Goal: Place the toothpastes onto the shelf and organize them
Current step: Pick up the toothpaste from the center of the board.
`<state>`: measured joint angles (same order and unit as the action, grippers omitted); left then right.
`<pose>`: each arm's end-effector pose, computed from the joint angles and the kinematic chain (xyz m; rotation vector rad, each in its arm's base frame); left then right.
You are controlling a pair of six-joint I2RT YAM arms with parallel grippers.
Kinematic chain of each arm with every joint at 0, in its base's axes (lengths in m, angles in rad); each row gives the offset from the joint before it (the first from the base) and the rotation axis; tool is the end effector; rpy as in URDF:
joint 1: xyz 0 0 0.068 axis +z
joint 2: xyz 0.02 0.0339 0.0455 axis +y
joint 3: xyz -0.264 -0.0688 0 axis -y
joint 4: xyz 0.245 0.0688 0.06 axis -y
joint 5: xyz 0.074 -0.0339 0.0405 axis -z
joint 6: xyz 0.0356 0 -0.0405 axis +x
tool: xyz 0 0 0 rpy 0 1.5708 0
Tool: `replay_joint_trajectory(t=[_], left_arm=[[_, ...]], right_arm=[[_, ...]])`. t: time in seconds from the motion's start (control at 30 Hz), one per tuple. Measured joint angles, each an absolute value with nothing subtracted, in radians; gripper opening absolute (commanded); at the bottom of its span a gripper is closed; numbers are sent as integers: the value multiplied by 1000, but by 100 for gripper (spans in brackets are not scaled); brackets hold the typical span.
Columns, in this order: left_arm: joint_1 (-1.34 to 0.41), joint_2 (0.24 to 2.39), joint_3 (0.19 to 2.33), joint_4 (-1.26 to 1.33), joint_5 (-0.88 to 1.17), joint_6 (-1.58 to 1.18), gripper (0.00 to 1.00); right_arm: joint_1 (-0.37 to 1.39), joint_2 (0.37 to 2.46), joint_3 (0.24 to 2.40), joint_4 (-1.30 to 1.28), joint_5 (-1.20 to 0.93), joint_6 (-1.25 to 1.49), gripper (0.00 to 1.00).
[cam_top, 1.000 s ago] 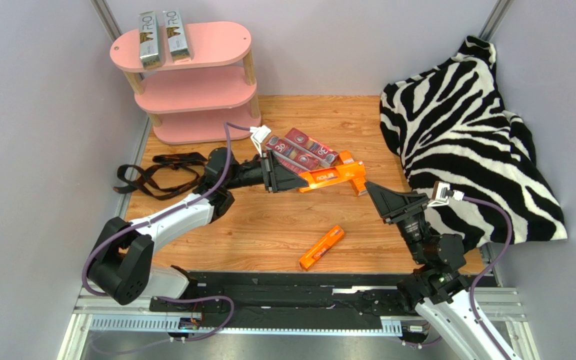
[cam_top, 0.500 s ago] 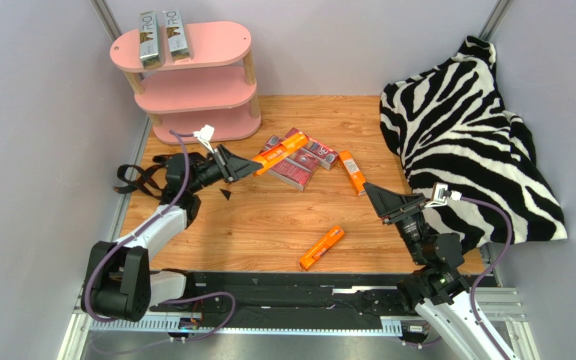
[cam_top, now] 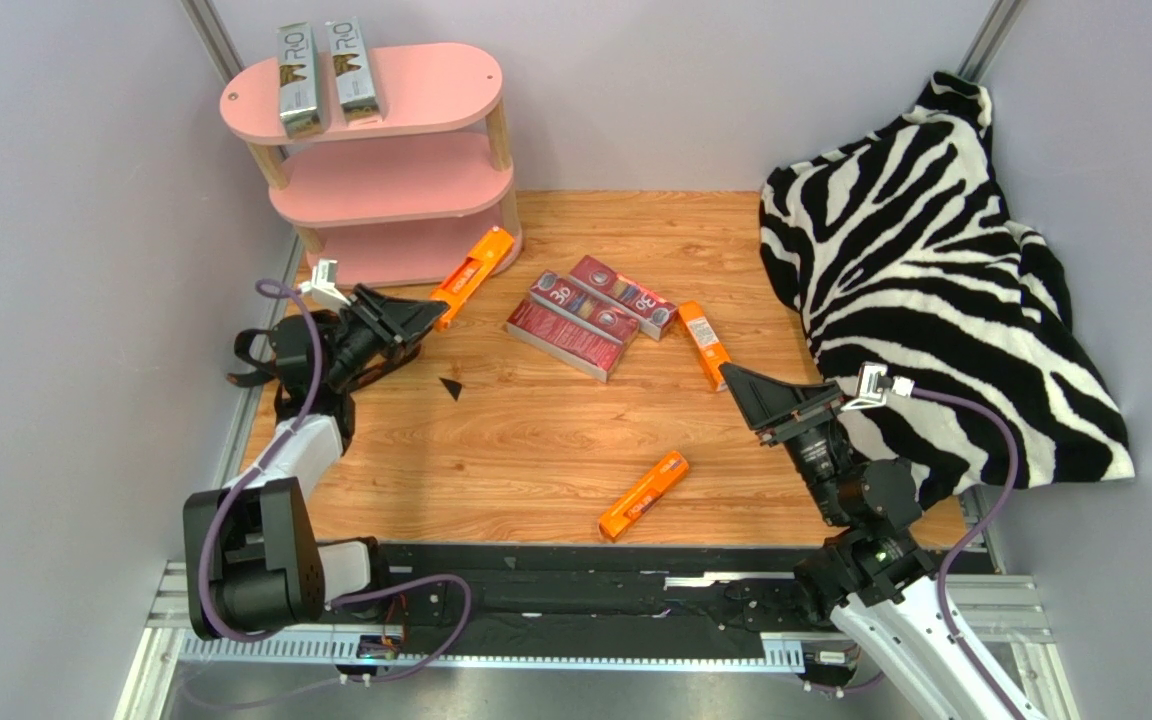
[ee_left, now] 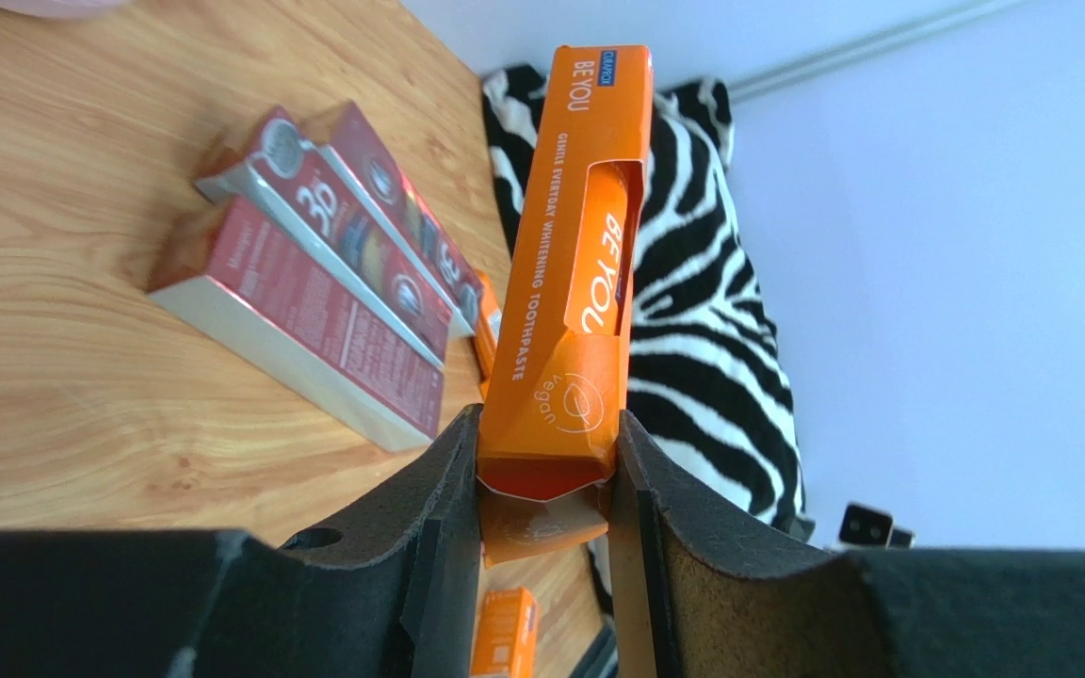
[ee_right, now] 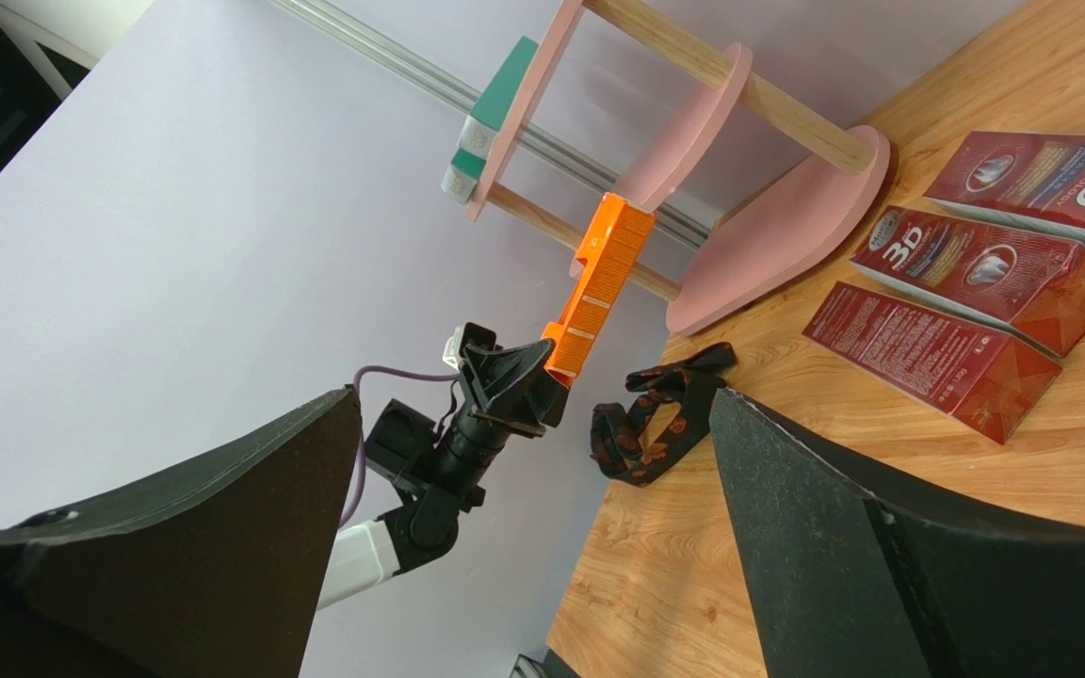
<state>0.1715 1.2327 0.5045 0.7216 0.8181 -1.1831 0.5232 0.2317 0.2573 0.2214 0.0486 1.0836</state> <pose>0.2543 0.0177 0.2436 -0.4730 1.7047 -1.3982 0.0985 0.0548 0.2672 0.4443 1.3803 1.3143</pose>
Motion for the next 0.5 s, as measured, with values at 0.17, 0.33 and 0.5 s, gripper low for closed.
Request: replay_joint_trajectory(t=[0.17,0.33,0.5], left_arm=[[234,1233,501,700,765,-1200,31],[278,1226,501,679,701,-1218,31],[304,1214,501,662,638,-1252,31]], right_arm=[[523,233,257,221,48,1083,100],[523,233,257,220,49,1080,100],[523,233,257,216,49,1076,100]])
